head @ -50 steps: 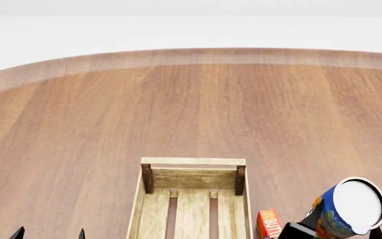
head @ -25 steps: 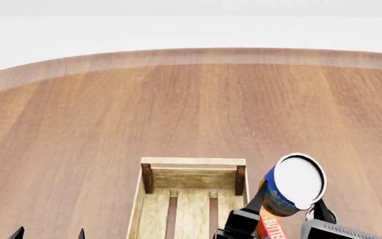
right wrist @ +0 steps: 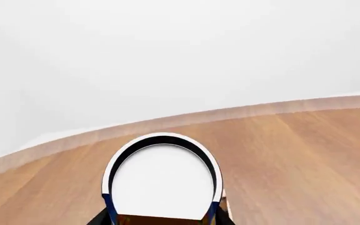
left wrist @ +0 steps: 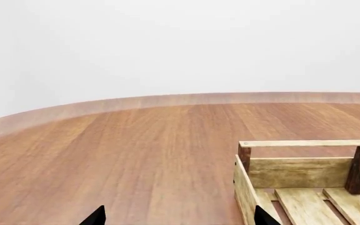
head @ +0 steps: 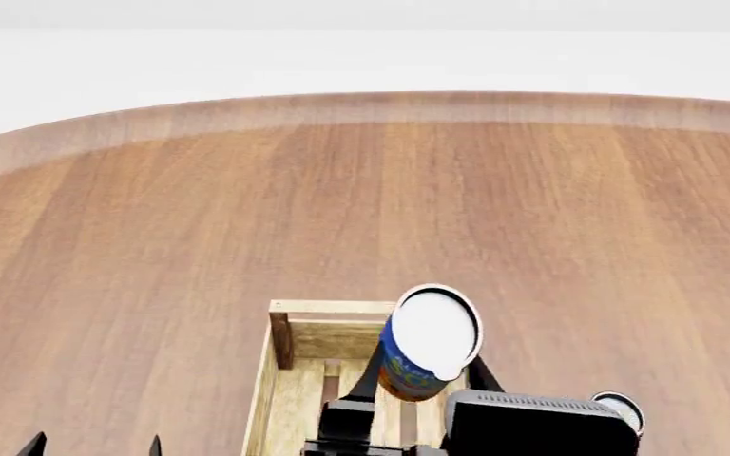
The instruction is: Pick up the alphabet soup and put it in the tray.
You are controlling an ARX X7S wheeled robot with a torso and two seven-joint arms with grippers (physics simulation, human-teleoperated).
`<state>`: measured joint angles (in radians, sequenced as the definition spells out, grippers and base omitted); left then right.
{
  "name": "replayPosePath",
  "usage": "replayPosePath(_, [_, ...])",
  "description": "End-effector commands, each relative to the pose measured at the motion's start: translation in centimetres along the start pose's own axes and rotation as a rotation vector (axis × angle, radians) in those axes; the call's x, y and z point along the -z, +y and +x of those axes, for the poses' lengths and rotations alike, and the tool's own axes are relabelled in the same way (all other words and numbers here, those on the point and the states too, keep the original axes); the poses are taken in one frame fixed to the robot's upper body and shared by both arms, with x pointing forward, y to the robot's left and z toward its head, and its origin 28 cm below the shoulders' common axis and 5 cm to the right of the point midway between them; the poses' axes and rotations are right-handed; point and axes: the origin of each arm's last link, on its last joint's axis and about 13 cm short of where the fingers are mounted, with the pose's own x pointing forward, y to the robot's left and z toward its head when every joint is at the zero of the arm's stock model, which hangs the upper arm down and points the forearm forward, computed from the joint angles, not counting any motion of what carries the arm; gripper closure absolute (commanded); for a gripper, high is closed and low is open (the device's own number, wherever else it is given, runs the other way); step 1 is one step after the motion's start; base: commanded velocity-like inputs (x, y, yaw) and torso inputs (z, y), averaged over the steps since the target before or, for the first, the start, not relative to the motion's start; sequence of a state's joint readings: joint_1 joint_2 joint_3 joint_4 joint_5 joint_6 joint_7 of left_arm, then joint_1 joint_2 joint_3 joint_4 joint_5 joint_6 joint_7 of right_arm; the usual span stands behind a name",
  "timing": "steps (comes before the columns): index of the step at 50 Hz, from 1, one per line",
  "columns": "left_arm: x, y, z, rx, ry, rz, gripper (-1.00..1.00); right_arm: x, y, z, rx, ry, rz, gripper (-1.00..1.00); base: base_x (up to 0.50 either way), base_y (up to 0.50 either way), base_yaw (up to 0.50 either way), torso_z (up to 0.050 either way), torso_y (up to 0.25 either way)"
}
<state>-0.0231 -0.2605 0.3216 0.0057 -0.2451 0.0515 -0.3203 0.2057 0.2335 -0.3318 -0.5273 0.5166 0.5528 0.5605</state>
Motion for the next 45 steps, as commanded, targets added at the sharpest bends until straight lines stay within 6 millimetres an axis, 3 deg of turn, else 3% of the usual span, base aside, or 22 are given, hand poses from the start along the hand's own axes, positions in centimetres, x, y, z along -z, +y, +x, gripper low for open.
replayPosePath(1, [0.0, 0.0, 0.0, 0.001, -0.001, -0.002, -1.00, 1.4, 1.2, 1.3, -0.080, 0.017, -0.035, 1.00, 0.00, 0.00, 0.00, 0.000, 0.000])
replayPosePath(23, [-0.1, 0.0, -0.1, -0.001, -0.003, 0.000, -1.00, 5.3, 1.5, 3.0, -0.169, 0.097, -0.083, 1.00, 0.00, 0.00, 0.00, 0.000, 0.001])
replayPosePath(45, [-0.1, 0.1, -0.1, -0.003, -0.005, -0.001, -1.00, 8.8, 0.8, 4.7, -0.152, 0.182, -0.126, 1.00, 0.00, 0.00, 0.00, 0.000, 0.000])
